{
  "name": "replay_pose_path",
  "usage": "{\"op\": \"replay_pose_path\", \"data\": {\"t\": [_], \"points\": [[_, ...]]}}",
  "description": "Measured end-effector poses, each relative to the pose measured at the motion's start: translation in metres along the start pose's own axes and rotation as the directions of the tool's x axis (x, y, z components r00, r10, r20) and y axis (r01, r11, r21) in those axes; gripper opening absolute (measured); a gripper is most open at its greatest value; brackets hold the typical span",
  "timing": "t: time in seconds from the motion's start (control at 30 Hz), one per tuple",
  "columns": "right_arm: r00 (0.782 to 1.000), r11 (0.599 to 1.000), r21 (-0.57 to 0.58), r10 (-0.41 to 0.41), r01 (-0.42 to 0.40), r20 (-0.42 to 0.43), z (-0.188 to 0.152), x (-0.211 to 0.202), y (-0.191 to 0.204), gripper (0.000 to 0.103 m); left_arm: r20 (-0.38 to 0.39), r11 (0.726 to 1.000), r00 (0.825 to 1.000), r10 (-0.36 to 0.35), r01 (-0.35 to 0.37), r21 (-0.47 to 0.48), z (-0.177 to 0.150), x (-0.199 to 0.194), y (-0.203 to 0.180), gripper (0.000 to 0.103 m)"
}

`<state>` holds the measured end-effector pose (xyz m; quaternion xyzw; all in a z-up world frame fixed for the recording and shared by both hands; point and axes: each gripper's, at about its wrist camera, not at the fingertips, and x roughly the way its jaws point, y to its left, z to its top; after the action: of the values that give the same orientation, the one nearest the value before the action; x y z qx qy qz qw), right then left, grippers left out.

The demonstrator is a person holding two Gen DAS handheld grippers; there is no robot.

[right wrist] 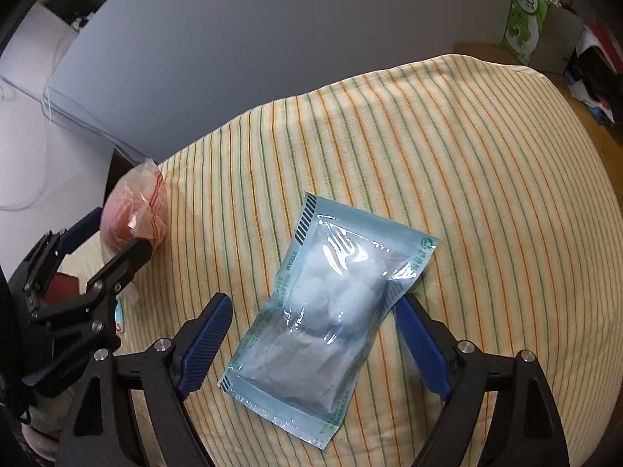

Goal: Organize soft objects
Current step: 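Grasp the cotton package with the right gripper while the left grasps the pink bag, then carry the cotton package and pink bag with both grippers into the shoebox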

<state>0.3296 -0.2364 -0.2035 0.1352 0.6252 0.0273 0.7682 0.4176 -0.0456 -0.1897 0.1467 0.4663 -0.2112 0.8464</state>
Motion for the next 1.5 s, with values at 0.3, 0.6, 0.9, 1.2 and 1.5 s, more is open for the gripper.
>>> {"op": "replay_pose_path", "data": {"t": [0.3, 0.6, 0.9, 1.2, 1.5], "points": [[0.996, 0.986, -0.153, -0.077, 0.070, -0.040, -0.003, 0.009, 0.028, 0.078, 0.006, 1.000, 1.000, -0.012, 0.012, 0.013, 0.000, 0.005, -0.005, 0.074], [0.995, 0.965, -0.249, -0.094, 0.083, -0.030, -0.014, -0.001, 0.024, 0.049, 0.032, 0.999, 0.999, -0.021, 0.022, -0.028, -0.002, 0.001, 0.001, 0.054], [0.999, 0.962, -0.270, -0.041, 0.037, -0.008, -0.032, -0.010, -0.002, 0.030, 0.044, 0.999, 0.999, -0.018, 0.020, -0.031, -0.015, -0.010, -0.010, 0.052], [0.999, 0.966, -0.257, 0.029, -0.020, 0.032, -0.044, -0.018, -0.026, 0.026, 0.047, 0.998, 0.998, -0.051, 0.053, -0.046, -0.032, -0.030, -0.027, 0.050], [0.993, 0.960, -0.276, 0.079, -0.052, 0.086, -0.055, -0.024, -0.043, 0.026, 0.082, 0.998, 0.996, -0.039, 0.043, -0.056, -0.048, -0.064, -0.033, 0.049]]}}
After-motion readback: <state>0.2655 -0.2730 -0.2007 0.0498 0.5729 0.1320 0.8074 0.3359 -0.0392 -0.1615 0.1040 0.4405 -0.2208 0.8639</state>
